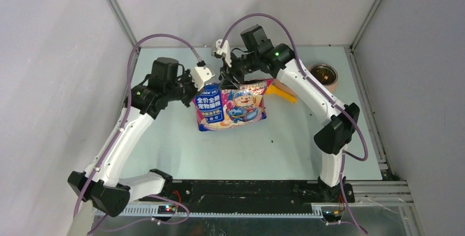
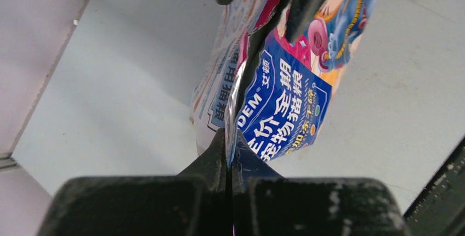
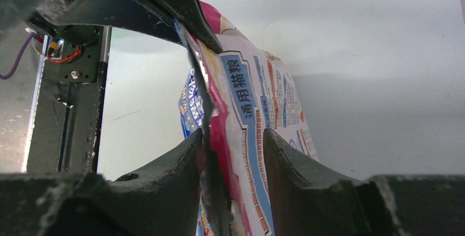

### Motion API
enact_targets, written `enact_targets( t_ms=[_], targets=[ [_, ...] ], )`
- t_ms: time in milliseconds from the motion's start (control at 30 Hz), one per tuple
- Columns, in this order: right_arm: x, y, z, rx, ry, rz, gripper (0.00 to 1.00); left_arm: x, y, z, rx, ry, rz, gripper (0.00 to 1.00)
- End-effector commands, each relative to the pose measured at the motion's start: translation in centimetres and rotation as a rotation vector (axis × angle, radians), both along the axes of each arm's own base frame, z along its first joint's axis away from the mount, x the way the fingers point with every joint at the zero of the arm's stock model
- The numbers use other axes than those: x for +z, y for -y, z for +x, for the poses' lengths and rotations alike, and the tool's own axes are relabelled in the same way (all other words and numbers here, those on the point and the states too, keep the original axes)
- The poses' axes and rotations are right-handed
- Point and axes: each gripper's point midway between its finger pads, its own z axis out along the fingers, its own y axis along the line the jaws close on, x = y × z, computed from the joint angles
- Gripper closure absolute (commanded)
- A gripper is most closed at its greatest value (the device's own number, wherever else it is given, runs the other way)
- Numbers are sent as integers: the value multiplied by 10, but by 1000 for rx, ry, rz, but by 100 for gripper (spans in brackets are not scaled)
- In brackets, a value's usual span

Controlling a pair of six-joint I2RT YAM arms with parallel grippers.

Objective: Serve the pet food
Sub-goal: Close the pet food bag at the center of the board.

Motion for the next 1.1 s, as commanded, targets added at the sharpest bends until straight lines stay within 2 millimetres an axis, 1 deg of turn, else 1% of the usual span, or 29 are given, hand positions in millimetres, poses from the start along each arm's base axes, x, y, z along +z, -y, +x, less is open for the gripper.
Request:
enact_targets(
  t_ms=[0, 67, 133, 167, 300, 433, 467, 500, 533, 567, 600, 633, 667, 700, 733, 800, 867, 900, 933, 967, 1000, 1033, 1067],
  targets=[
    [23, -7, -6, 33, 82, 58, 54, 44, 3, -26, -119, 70, -92, 100],
    [17, -9, -7, 32, 90, 37, 54, 41, 2, -31, -136, 58, -85, 100],
    [8, -5, -2, 5, 104, -7, 54, 41, -1, -30, -132, 56, -76, 100],
    [1, -2, 3, -15, 117, -36, 54, 41, -3, -28, -121, 57, -71, 100],
    [-14, 17, 8, -47, 128, -106, 56, 43, -9, -21, -98, 60, -67, 100],
    [-8, 40, 9, -55, 166, -126, 61, 49, -12, -19, -115, 46, -92, 100],
    [-10, 46, 10, -58, 163, -137, 64, 48, -15, -15, -115, 40, -86, 100],
    [-6, 51, 9, -53, 183, -137, 65, 49, -14, -16, -124, 29, -89, 100],
    [-7, 59, 10, -54, 173, -144, 72, 50, -16, -15, -129, 32, -85, 100],
    [-3, 64, 9, -47, 189, -144, 76, 49, -17, -15, -133, 18, -79, 100],
    [-4, 71, 11, -53, 181, -153, 85, 48, -18, -15, -146, 20, -69, 100],
    [-2, 79, 13, -62, 187, -159, 89, 46, -18, -18, -153, -1, -60, 100],
    [-2, 82, 14, -69, 190, -164, 96, 46, -19, -18, -167, 2, -50, 100],
    [-1, 87, 16, -74, 197, -169, 98, 42, -19, -20, -181, -18, -39, 100],
    [-1, 90, 16, -75, 202, -175, 100, 42, -19, -21, -189, -19, -36, 100],
    [3, 94, 19, -82, 228, -174, 100, 38, -19, -24, -204, -41, -21, 100],
    [7, 92, 18, -77, 227, -155, 100, 35, -20, -22, -207, -43, -8, 100],
    [10, 90, 15, -62, 213, -134, 100, 34, -20, -20, -203, -45, -5, 100],
    [16, 87, 14, -65, 198, -113, 100, 35, -20, -18, -198, -39, 1, 96],
    [28, 82, 8, -41, 183, -71, 100, 35, -19, -17, -192, -39, 3, 90],
    [29, 79, 6, -38, 140, -52, 100, 37, -17, -15, -191, -24, 1, 80],
    [43, 76, 0, -14, 116, -8, 100, 38, -16, -15, -181, -22, -1, 75],
    [42, 75, -1, -19, 55, 3, 100, 42, -11, -15, -193, -3, -5, 68]
  ],
)
